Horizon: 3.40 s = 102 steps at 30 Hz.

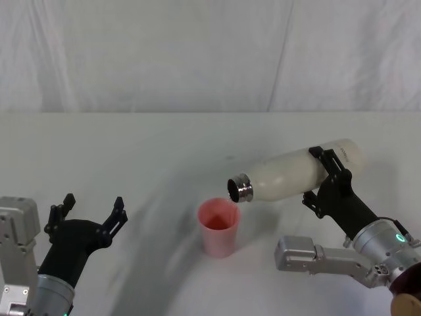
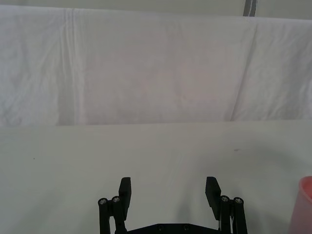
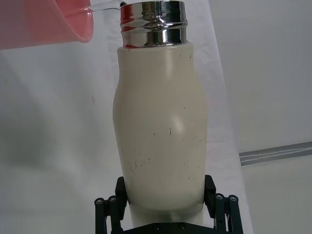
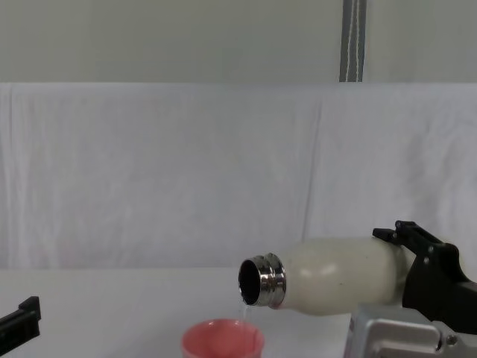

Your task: Grasp the thermos with one hand and pour water into the cup lid.

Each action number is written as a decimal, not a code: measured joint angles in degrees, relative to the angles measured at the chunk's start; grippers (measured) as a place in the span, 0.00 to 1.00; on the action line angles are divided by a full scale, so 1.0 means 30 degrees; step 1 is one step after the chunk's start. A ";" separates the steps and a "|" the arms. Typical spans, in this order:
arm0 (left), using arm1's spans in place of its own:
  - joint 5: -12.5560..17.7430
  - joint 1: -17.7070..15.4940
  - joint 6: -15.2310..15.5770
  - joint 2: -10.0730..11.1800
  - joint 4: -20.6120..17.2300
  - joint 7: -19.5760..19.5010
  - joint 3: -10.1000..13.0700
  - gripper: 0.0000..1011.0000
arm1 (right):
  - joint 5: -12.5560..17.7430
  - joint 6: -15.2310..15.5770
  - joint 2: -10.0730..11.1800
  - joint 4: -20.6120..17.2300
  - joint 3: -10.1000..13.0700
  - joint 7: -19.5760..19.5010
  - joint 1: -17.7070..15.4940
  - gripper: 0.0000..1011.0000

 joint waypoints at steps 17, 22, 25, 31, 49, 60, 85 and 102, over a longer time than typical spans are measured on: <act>0.0000 0.0001 0.0001 0.0000 0.0000 0.0001 0.0001 0.99 | -0.0020 0.0019 0.0024 -0.0043 -0.0001 0.0000 0.0008 0.94; 0.0000 0.0001 0.0001 0.0001 0.0000 0.0001 0.0001 0.99 | -0.0021 0.0018 0.0032 -0.0046 0.0002 0.0006 -0.0012 0.94; 0.0000 0.0001 0.0000 0.0000 0.0000 0.0001 0.0001 0.99 | -0.0021 0.0016 0.0031 -0.0047 0.0001 0.0007 -0.0017 0.94; 0.0000 0.0001 0.0000 0.0001 0.0000 0.0000 0.0001 0.99 | -0.0022 0.0005 0.0022 -0.0049 -0.0017 0.0017 -0.0016 0.94; 0.0000 0.0001 0.0000 0.0001 0.0000 -0.0001 0.0001 0.99 | -0.0057 0.0016 0.0014 -0.0063 -0.0103 0.0070 0.0027 0.94; 0.0000 0.0000 0.0000 0.0001 0.0000 0.0000 0.0001 0.99 | -0.0059 -0.0033 0.0035 -0.0090 -0.0134 0.0145 0.0067 0.94; 0.0000 0.0001 0.0000 0.0001 0.0000 0.0001 0.0000 0.99 | 0.2878 -0.1302 -0.0349 -0.0325 0.0499 0.1540 -0.0237 0.94; 0.0000 0.0001 0.0000 0.0001 0.0000 0.0001 0.0000 0.99 | 0.8886 -0.2018 -0.1588 -0.0957 0.2854 0.3778 -0.1362 0.94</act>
